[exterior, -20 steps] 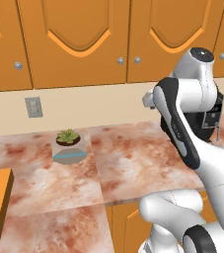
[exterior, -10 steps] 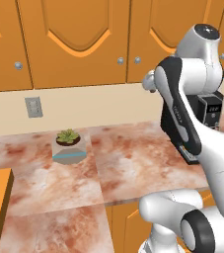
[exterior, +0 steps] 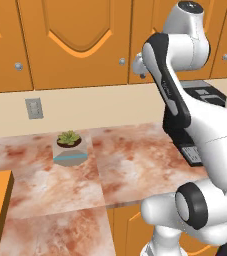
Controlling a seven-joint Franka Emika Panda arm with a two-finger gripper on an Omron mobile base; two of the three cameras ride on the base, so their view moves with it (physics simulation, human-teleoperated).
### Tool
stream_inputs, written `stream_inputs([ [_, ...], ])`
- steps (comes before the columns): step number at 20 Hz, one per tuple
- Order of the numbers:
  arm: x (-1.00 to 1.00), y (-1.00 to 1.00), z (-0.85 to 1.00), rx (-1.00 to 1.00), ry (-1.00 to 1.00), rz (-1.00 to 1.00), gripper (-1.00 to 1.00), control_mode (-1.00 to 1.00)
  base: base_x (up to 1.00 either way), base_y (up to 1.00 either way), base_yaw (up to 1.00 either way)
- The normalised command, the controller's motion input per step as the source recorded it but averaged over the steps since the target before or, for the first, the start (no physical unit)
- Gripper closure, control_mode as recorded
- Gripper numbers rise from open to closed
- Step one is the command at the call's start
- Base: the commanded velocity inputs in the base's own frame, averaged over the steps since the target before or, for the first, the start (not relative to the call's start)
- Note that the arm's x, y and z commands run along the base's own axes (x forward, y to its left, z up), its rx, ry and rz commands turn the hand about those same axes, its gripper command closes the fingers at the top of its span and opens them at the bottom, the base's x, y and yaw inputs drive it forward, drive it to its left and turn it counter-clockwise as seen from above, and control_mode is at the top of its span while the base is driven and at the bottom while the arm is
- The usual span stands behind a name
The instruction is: Open the cabinet and move the ladle to the pot. Then close the cabinet.
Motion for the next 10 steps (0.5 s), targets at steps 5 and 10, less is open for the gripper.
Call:
stream_inputs([
  [5, 0.55, 0.27, 0.04, 0.00, 0.00, 0.00, -1.00, -1.00, 0.00, 0.00, 0.00],
  [10, 0.38, 0.02, 0.08, 0.00, 0.00, 0.00, -1.00, -1.00, 0.00, 0.00, 0.00],
])
